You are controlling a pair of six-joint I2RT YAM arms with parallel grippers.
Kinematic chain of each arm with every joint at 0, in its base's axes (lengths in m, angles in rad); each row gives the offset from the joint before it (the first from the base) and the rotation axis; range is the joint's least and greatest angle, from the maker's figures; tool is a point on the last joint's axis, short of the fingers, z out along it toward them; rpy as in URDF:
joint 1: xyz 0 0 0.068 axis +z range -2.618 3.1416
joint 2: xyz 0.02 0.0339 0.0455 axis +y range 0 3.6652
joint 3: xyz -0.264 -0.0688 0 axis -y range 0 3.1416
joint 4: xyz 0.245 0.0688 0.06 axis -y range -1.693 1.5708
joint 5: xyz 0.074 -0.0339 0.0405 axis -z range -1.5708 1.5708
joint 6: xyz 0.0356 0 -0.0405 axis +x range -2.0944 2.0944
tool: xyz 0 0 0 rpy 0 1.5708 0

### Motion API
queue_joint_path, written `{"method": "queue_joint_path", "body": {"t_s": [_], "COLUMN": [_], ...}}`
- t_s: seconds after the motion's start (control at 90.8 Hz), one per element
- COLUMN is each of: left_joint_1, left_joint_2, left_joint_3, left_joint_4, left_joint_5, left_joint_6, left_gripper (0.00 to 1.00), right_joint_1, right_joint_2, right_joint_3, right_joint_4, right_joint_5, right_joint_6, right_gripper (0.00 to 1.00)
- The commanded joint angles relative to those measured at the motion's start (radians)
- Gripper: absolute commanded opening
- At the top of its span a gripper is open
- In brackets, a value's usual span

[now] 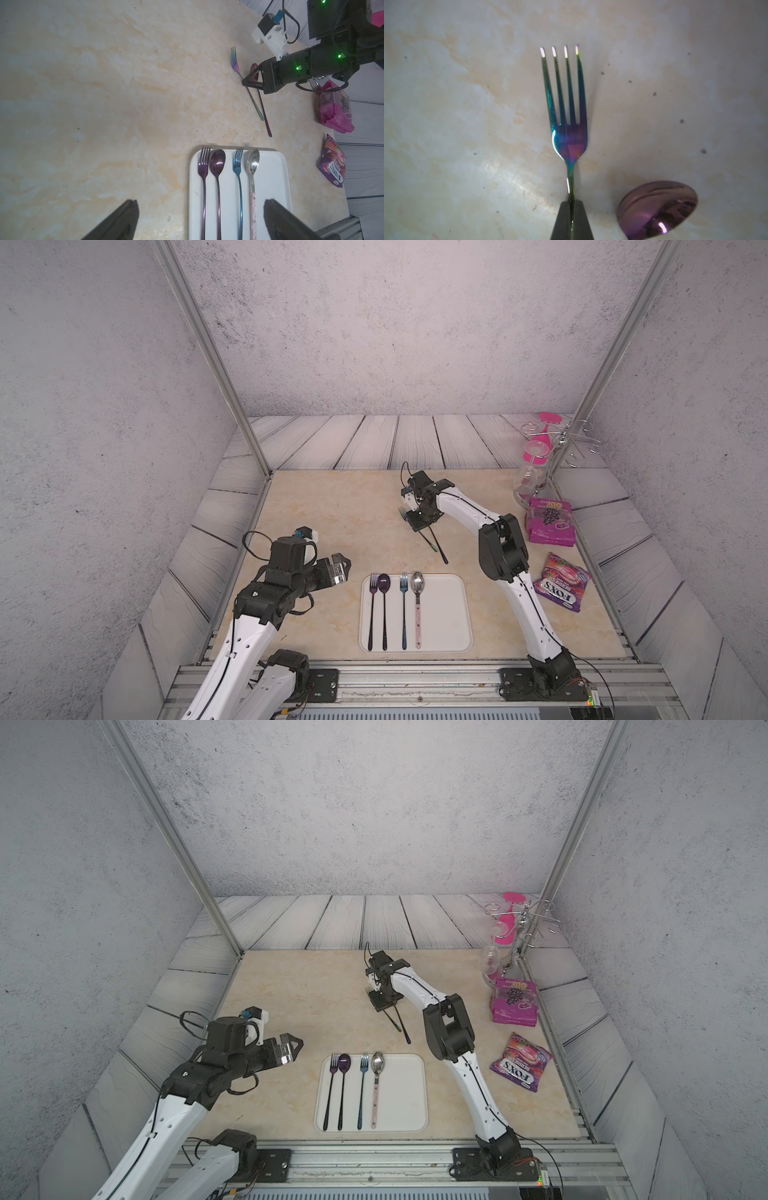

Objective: Set the spoon and fork side by side
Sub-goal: Pick up the fork at the center of the board, then place the fork on the tray.

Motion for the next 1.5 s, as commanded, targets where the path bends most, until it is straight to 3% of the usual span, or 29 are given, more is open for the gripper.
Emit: {"method": "queue_joint_path", "body": {"t_s": [0.0, 0.275, 0.407, 0.66, 0.881, 1.035, 1.321, 1.486], "left_joint_1": [-0.005, -0.005, -0.004, -0.005, -0.003, -0.003, -0.004, -0.003], "left_joint_2": [-0.018, -0.045, -0.043, -0.051, -0.069, -0.081, -0.088, -0.097], "left_joint_3": [0.021, 0.019, 0.019, 0.022, 0.022, 0.017, 0.011, 0.010], "left_joint_4": [-0.019, -0.025, -0.025, -0.021, -0.025, -0.022, -0.020, -0.023], "left_joint_5": [-0.015, -0.030, -0.031, -0.024, -0.017, -0.010, 0.010, 0.004], "left_joint_6": [0.013, 0.012, 0.012, 0.014, 0.016, 0.014, 0.013, 0.013], "left_gripper": [0.99, 0.99, 0.99, 0.99, 0.99, 0.99, 0.99, 0.99], "right_joint_1": [0.003, 0.007, 0.009, 0.061, 0.228, 0.340, 0.376, 0.385], "right_joint_2": [-0.060, -0.297, -0.438, -0.874, -1.152, -1.189, -1.081, -1.044], "right_joint_3": [-0.049, -0.181, -0.311, -0.853, -1.260, -1.385, -1.420, -1.391], "right_joint_4": [0.004, 0.093, 0.109, 0.184, 0.252, 0.328, 0.440, 0.422], "right_joint_5": [0.015, 0.007, 0.045, 0.107, 0.097, 0.130, 0.111, 0.143], "right_joint_6": [0.024, 0.101, 0.225, 0.521, 0.797, 0.935, 1.050, 1.034], "right_gripper": [0.00, 0.00, 0.00, 0.00, 0.00, 0.00, 0.00, 0.00]}}
